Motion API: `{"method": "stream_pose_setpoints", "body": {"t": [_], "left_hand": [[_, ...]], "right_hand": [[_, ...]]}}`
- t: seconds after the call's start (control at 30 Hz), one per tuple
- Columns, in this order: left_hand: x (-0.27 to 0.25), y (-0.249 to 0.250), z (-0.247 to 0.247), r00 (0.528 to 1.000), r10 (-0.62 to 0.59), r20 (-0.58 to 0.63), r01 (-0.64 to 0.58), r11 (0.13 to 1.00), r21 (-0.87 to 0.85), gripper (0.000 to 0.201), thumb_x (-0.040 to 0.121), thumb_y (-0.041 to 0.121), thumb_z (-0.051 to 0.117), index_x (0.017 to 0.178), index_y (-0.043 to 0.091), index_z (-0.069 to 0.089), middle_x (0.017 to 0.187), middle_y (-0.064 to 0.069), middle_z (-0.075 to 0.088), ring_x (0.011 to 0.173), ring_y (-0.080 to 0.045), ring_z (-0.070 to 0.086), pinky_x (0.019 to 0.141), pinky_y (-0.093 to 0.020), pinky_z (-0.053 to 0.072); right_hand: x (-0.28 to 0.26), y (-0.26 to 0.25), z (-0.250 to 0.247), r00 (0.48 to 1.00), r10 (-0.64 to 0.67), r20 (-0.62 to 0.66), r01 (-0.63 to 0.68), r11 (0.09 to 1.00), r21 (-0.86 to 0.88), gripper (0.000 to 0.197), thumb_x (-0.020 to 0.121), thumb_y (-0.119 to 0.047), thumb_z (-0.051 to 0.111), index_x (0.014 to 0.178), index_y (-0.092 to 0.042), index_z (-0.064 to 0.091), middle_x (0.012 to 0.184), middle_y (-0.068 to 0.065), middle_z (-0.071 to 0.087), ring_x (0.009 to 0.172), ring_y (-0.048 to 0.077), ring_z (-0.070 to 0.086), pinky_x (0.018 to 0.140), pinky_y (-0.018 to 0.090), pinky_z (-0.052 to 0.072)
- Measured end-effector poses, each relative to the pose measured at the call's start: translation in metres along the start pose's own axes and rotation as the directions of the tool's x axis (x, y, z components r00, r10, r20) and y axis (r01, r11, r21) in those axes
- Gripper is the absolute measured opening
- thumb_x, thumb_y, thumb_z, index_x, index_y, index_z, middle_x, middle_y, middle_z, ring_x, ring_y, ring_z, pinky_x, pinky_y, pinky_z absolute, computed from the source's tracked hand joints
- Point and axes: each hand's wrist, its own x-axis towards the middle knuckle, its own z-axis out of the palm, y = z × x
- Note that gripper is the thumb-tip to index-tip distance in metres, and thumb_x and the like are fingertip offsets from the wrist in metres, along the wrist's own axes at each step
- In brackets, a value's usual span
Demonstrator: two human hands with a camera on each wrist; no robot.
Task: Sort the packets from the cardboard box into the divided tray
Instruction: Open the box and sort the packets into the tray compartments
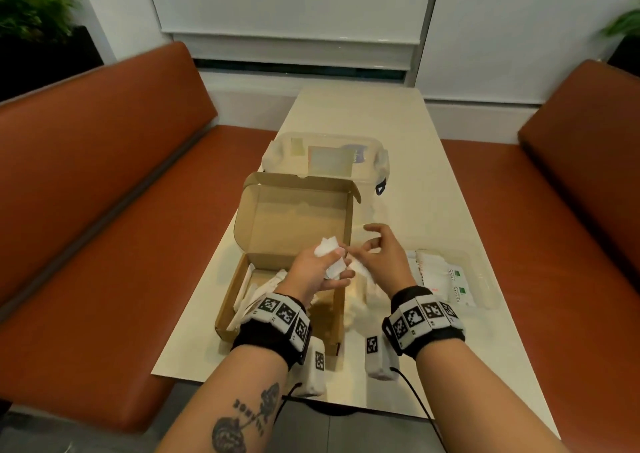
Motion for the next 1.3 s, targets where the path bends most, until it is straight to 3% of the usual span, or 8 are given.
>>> {"method": "stream_pose_setpoints", "body": {"t": [0.17, 0.33, 0.47, 0.6, 0.77, 0.9, 1.13, 1.3], "left_hand": [[0.004, -0.002, 0.043, 0.995, -0.034, 0.092, 0.024, 0.994, 0.11, 0.03, 0.088, 0.005, 0.063, 0.117, 0.0, 0.058, 0.114, -0.022, 0.063, 0.082, -0.029, 0.069, 0.065, -0.03, 0.06], [0.016, -0.012, 0.076, 0.999, 0.01, 0.05, -0.017, 0.991, 0.131, 0.029, 0.084, -0.005, 0.063, 0.112, 0.003, 0.06, 0.104, -0.018, 0.063, 0.085, -0.03, 0.067, 0.065, -0.03, 0.06], [0.026, -0.023, 0.093, 0.998, 0.063, -0.026, -0.059, 0.988, 0.14, 0.025, 0.086, -0.005, 0.061, 0.106, 0.009, 0.064, 0.112, -0.022, 0.063, 0.095, -0.033, 0.067, 0.073, -0.035, 0.06], [0.028, -0.033, 0.107, 0.996, 0.085, -0.039, -0.079, 0.988, 0.131, 0.022, 0.086, -0.005, 0.06, 0.1, 0.012, 0.065, 0.106, -0.018, 0.063, 0.085, -0.028, 0.068, 0.069, -0.032, 0.06], [0.032, -0.04, 0.112, 0.99, 0.091, -0.112, -0.093, 0.996, -0.014, 0.027, 0.086, 0.001, 0.063, 0.112, 0.007, 0.061, 0.091, -0.014, 0.062, 0.077, -0.024, 0.063, 0.069, -0.029, 0.058], [0.034, -0.042, 0.11, 0.985, 0.107, -0.137, -0.125, 0.983, -0.135, 0.021, 0.092, 0.003, 0.055, 0.113, 0.006, 0.057, 0.086, -0.013, 0.057, 0.076, -0.026, 0.055, 0.064, -0.025, 0.057], [0.035, -0.051, 0.122, 0.989, 0.067, -0.132, -0.068, 0.998, -0.004, 0.018, 0.09, 0.006, 0.059, 0.108, 0.011, 0.061, 0.093, -0.012, 0.064, 0.078, -0.021, 0.065, 0.067, -0.027, 0.057], [0.035, -0.053, 0.134, 0.998, 0.054, -0.032, -0.051, 0.993, 0.105, 0.029, 0.089, -0.001, 0.058, 0.118, 0.002, 0.057, 0.098, -0.016, 0.064, 0.076, -0.023, 0.066, 0.071, -0.034, 0.057]], "right_hand": [[0.004, 0.013, -0.028, 0.997, -0.024, -0.069, 0.021, 0.999, -0.044, 0.039, 0.084, -0.018, 0.066, 0.118, -0.024, 0.047, 0.075, -0.007, 0.052, 0.071, 0.003, 0.054, 0.062, 0.012, 0.037], [0.009, 0.026, -0.064, 0.998, 0.037, -0.053, -0.039, 0.999, -0.024, 0.018, 0.089, -0.025, 0.061, 0.105, -0.022, 0.055, 0.072, -0.004, 0.056, 0.065, 0.008, 0.055, 0.057, 0.017, 0.038], [0.009, 0.04, -0.093, 0.996, 0.086, 0.035, -0.087, 0.996, 0.003, 0.016, 0.091, -0.023, 0.058, 0.087, -0.01, 0.066, 0.07, -0.001, 0.063, 0.062, 0.013, 0.057, 0.053, 0.02, 0.045], [0.007, 0.051, -0.111, 0.989, 0.083, 0.123, -0.08, 0.996, -0.03, 0.002, 0.082, -0.01, 0.07, 0.081, -0.011, 0.068, 0.068, -0.003, 0.063, 0.061, 0.008, 0.056, 0.055, 0.014, 0.045], [0.012, 0.064, -0.131, 0.996, 0.082, 0.037, -0.071, 0.971, -0.226, 0.005, 0.079, -0.016, 0.072, 0.076, -0.013, 0.07, 0.066, -0.006, 0.063, 0.061, 0.001, 0.054, 0.054, 0.007, 0.037], [0.015, 0.073, -0.14, 0.989, 0.133, 0.067, -0.105, 0.942, -0.318, 0.007, 0.081, -0.017, 0.071, 0.076, -0.012, 0.071, 0.065, -0.007, 0.061, 0.061, 0.003, 0.054, 0.052, 0.014, 0.037], [0.015, 0.076, -0.141, 0.978, 0.183, 0.103, -0.188, 0.982, 0.035, 0.008, 0.085, -0.01, 0.066, 0.079, -0.007, 0.071, 0.06, 0.005, 0.061, 0.054, 0.015, 0.054, 0.059, 0.026, 0.049], [0.017, 0.07, -0.132, 0.975, 0.196, 0.102, -0.214, 0.956, 0.202, 0.009, 0.087, -0.005, 0.063, 0.08, -0.004, 0.069, 0.064, 0.006, 0.064, 0.054, 0.013, 0.06, 0.06, 0.025, 0.055]]}}
